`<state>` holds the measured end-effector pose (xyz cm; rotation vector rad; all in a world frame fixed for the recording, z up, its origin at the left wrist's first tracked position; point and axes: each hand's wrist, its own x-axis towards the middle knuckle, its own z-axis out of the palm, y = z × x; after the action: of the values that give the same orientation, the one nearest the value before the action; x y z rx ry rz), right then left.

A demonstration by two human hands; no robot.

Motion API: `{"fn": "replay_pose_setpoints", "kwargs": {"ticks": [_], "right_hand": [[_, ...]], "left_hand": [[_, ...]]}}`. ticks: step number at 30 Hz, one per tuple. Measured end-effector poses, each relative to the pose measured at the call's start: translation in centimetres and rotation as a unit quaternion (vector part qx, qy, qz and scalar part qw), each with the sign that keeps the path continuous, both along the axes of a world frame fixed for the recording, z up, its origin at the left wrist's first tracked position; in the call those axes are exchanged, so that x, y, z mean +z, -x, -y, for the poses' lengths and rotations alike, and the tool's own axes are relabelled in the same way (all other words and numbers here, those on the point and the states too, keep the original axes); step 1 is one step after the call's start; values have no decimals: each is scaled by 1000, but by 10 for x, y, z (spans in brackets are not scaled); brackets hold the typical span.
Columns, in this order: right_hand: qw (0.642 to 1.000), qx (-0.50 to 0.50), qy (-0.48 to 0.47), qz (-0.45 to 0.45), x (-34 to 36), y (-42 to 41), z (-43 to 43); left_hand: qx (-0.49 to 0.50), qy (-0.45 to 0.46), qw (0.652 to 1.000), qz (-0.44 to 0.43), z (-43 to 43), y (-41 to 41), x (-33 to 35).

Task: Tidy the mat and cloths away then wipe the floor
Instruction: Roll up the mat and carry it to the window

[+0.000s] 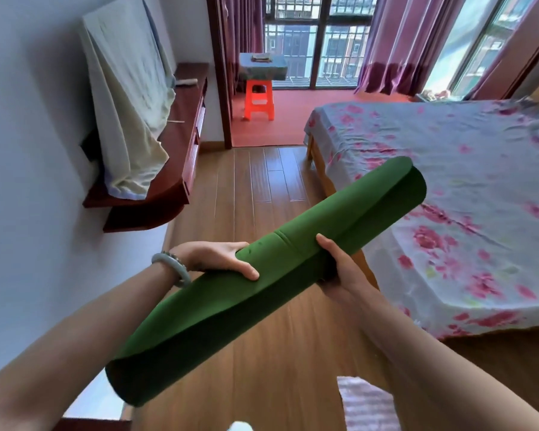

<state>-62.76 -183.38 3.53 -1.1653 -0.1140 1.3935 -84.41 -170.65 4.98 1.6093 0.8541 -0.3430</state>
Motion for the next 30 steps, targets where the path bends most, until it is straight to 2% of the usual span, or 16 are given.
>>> {"fn": "replay_pose_setpoints", "kwargs": {"ticks": [8, 16, 30], "right_hand": [[1000, 3, 16, -1, 0, -59, -133], [1000, -20, 22, 1, 10, -114, -312], [999, -46, 21, -16, 22, -249, -616]], "left_hand": [[10, -9, 1000, 4, -133, -57, -7], [-15, 15, 1000, 21, -318, -116, 5], [-35, -14, 999, 7, -627, -253, 21]]}}
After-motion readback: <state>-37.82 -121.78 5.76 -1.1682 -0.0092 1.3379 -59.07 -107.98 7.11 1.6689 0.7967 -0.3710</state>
